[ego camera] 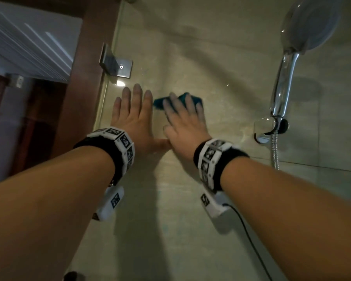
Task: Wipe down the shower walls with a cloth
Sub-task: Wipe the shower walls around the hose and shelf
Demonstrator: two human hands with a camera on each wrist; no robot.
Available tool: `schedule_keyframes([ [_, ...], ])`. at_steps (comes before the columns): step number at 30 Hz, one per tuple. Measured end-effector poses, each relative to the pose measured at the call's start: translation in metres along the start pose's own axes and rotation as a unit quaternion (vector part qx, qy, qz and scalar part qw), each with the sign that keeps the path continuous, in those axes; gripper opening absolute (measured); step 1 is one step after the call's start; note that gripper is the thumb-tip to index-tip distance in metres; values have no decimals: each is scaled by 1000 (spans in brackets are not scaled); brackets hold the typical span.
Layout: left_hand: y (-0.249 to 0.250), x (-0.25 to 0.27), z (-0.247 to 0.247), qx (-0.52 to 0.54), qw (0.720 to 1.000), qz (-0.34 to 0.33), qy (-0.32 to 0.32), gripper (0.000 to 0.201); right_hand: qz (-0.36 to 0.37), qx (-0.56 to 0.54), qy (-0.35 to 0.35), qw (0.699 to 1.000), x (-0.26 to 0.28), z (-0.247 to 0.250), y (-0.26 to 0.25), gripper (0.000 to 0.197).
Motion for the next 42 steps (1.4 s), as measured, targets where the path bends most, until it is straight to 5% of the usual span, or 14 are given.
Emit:
schedule_keyframes([
  [6, -2, -1, 0, -3, 1000, -1, -16, 149, 63, 95, -8, 993, -21, 15, 30, 60],
  [10, -4, -2, 0, 0, 1000, -4, -31, 151, -85, 75, 87, 990, -89, 58, 86, 54],
  [15, -4, -1, 0, 0, 1000, -10, -24, 152, -224, -3, 69, 972, -127, 80, 114, 58],
  [19, -3, -1, 1, -3, 1000, -5, -27, 151, -126, 13, 99, 987, -102, 56, 64, 62],
  [24, -3, -2, -2, -1, 1000, -1, -17, 149, -4, 4, 11, 1000, -31, 17, 4, 65],
  [31, -3, -1, -1, 8, 1000, -3, -2, 145, 53, -4, -37, 998, 22, -5, 11, 63],
  [38, -5, -2, -1, 1, 1000, -7, -20, 151, -141, 12, 44, 989, -56, 42, 100, 59],
  [42, -4, -3, -3, -1, 1000, -6, -22, 151, -262, -162, 43, 950, -75, 60, 121, 60],
])
Point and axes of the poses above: each hand's wrist, its own x-axis away from the middle knuckle, its own z-axis out of the back of the hand, y = z × x, the point moved 5 cm from there along -x, towards the middle knuckle, and after that the axes turned 11 degrees about -z, right-handed, at the moved point
